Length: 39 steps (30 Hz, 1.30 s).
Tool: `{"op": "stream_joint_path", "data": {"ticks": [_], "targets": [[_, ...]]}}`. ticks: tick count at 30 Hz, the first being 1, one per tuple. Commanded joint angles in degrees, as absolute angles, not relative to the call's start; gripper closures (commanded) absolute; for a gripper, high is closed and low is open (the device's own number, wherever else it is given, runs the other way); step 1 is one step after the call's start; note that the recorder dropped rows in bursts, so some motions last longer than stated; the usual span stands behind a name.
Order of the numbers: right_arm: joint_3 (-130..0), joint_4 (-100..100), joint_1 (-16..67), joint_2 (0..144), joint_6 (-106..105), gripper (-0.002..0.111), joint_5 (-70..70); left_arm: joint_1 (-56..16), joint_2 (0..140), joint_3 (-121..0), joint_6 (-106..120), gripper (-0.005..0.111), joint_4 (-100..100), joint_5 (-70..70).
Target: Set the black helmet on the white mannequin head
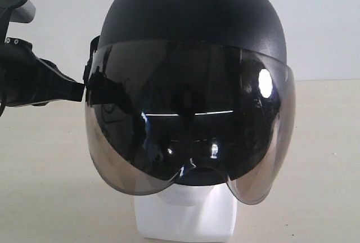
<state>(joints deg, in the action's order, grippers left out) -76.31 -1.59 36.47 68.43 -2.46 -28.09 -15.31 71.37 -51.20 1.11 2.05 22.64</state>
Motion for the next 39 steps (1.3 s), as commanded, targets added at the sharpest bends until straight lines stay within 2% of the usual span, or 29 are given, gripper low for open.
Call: {"op": "stream_joint_path", "data": {"ticks": [1, 7, 11, 14, 17, 18, 21, 25, 30, 39], "targets": [[-76.63, 4.13, 36.5, 66.88, 2.81, 0.109, -28.9, -15.1, 71.5, -50.95, 0.64, 0.102, 2.12, 21.42], [-76.63, 5.16, 36.5, 66.53, 2.81, 0.109, -30.27, -14.17, 70.6, -51.06, 0.38, 0.102, 0.31, 26.34], [-76.63, 5.4, 36.5, 66.52, 2.81, 0.109, -30.27, -9.22, 62.8, -51.06, -5.16, 0.102, -7.43, 30.08], [-76.63, 5.41, 36.5, 66.42, 2.42, 0.109, -29.65, -9.23, 57.76, -53.47, -2.14, 0.102, -6.38, 27.67], [-76.72, 5.51, 36.5, 65.89, 1.78, 0.109, -29.3, -9.36, 55.85, -57.84, 8.77, 0.102, 7.77, 23.11], [-76.72, 5.95, 36.5, 64.92, 1.34, 0.109, -28.86, -9.36, 55.97, -61.33, 21.96, 0.102, 21.1, 22.46], [-76.72, 7.3, 36.5, 61.37, 1.34, 0.109, -29.26, -9.36, 59.12, -68.78, 49.87, 0.102, 52.04, 30.28], [-76.72, 7.3, 36.5, 57.27, 1.11, 0.109, -39.62, -9.36, 65.64, -75.02, 66.1, 0.102, 69.01, 41.61], [-76.72, 3.54, 36.5, 54.43, -3.3, 0.109, -54.15, -9.36, 74.05, -82.16, 64.66, 0.102, 70.16, 46.6], [-76.72, -6.73, 36.5, 54.63, -13.66, 0.109, -60.63, -17.28, 86.16, -92.31, 62.35, 0.102, 68.28, 49.55]]}}
